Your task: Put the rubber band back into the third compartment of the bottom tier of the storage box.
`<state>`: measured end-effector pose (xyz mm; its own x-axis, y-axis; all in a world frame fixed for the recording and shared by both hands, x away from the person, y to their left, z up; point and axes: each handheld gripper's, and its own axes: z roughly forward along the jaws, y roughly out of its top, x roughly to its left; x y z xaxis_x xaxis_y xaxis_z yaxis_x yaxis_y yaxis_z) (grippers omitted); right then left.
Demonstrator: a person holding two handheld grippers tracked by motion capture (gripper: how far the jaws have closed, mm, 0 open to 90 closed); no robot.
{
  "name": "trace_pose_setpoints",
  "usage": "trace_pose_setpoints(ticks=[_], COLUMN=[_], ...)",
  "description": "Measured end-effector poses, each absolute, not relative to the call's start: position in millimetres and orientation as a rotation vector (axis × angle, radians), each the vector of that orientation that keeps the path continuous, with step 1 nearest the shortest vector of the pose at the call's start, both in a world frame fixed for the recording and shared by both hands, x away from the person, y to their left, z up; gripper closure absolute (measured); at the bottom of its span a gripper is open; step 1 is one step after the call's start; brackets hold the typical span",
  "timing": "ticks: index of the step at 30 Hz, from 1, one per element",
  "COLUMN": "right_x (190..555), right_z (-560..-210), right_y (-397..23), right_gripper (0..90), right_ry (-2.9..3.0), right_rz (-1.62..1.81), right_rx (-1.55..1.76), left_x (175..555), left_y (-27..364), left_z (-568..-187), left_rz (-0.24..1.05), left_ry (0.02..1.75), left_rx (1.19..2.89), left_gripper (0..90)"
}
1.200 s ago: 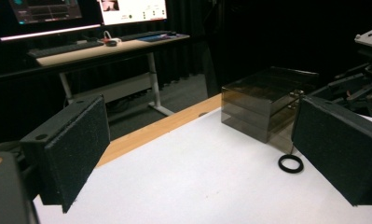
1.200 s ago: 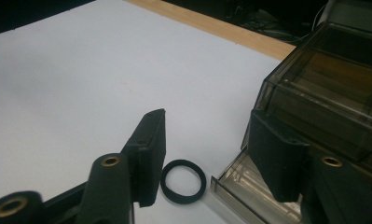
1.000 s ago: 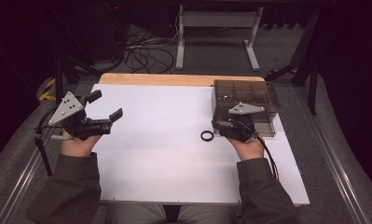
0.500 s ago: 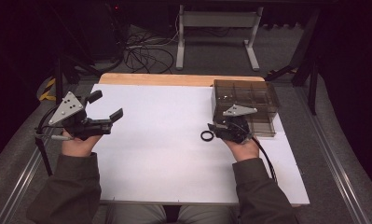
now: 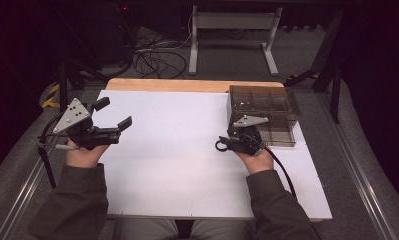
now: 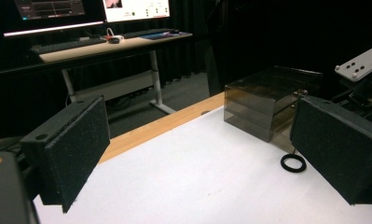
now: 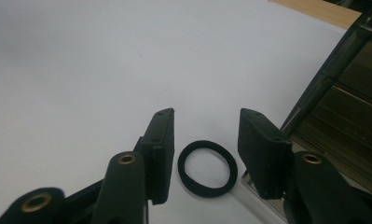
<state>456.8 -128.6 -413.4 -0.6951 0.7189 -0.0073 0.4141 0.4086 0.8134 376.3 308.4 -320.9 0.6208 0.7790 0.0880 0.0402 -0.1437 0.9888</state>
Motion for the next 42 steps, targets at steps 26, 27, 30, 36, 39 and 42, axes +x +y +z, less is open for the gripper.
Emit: trace_pose_setpoints(ticks=[26,27,30,36,39,42], right_x=[462,463,463,464,466,466], right_z=[-435,-436,-438,-443,-446,-449], right_y=[-117,-117,-115,-113,-112,-110], right_gripper=[65.3,65.5,66.7,69.3,70.7,72.1], right_ry=[2.397,2.399,2.411,2.432,2.445,2.453], right_rz=[1.141,1.142,1.131,1.107,1.082,1.073], right_rx=[0.937,0.934,0.933,0.931,0.927,0.933], left_x=[377,377,377,378,379,379], left_y=[309,308,309,309,309,308], left_z=[-322,-322,-322,-323,-324,-324], left_rz=[0.738,0.738,0.738,0.735,0.732,0.733], left_ry=[0.706,0.705,0.703,0.709,0.713,0.710], left_rx=[1.598,1.598,1.606,1.602,1.600,1.603], left_gripper=[5.5,5.5,5.6,5.6,5.6,5.6])
